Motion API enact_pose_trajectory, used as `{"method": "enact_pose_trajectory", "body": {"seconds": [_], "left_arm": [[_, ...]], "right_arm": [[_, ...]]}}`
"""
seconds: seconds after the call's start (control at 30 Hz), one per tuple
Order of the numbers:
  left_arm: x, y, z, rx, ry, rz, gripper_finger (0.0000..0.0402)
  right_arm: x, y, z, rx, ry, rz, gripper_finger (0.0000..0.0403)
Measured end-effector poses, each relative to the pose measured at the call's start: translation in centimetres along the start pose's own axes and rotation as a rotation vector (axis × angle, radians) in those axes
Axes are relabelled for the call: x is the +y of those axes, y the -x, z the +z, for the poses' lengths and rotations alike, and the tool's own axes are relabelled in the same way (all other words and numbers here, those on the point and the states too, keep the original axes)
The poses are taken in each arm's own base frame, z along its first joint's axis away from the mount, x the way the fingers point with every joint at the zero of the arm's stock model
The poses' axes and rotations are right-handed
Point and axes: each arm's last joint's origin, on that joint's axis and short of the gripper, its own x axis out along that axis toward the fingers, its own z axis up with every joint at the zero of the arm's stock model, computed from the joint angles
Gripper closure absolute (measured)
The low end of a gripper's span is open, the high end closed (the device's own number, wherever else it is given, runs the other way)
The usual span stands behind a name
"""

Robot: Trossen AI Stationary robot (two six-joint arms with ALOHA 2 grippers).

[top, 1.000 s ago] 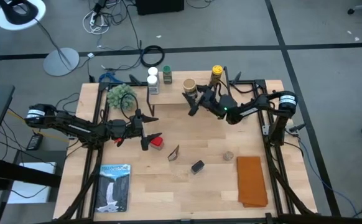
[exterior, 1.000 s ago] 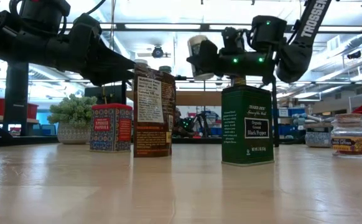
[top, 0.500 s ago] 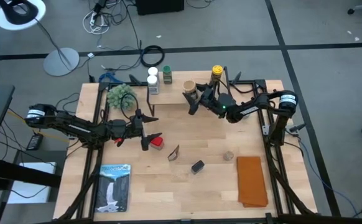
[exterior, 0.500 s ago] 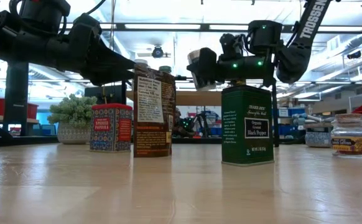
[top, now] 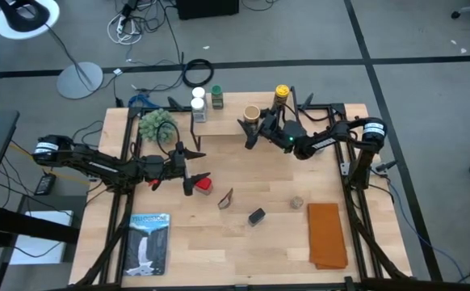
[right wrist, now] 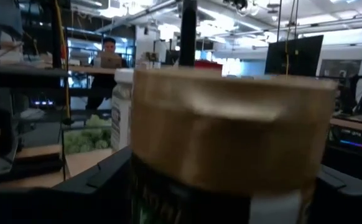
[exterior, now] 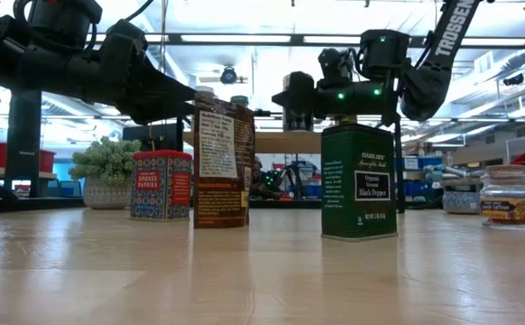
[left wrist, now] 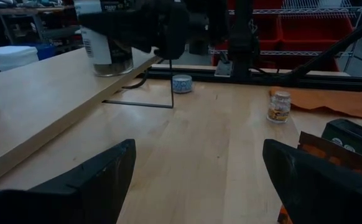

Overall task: Shelf spices
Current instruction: Put the gold seasoning bottle on the shelf

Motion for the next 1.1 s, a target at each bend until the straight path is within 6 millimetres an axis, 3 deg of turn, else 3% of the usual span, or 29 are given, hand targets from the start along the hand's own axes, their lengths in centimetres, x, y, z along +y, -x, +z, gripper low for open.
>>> {"method": "enact_pose_trajectory", "body": {"seconds": [0.57,0.73,1.1], "left_arm": [[0.0,0.0,0.0,0.001,0.0,0.0,0.0044],[0.0,0.0,0.0,0.0,0.001,0.0,0.0044],[0.0,0.0,0.0,0.0,0.001,0.0,0.0044]], "right_arm": [[0.7,0.9,4.7,-0.134,0.103,-0.007,0.011],[0.2,0.9,4.5,-0.067,0.145,-0.052,0.011],[0.1,0.9,4.8,-0.096,0.197,-0.07,0.0111]]}}
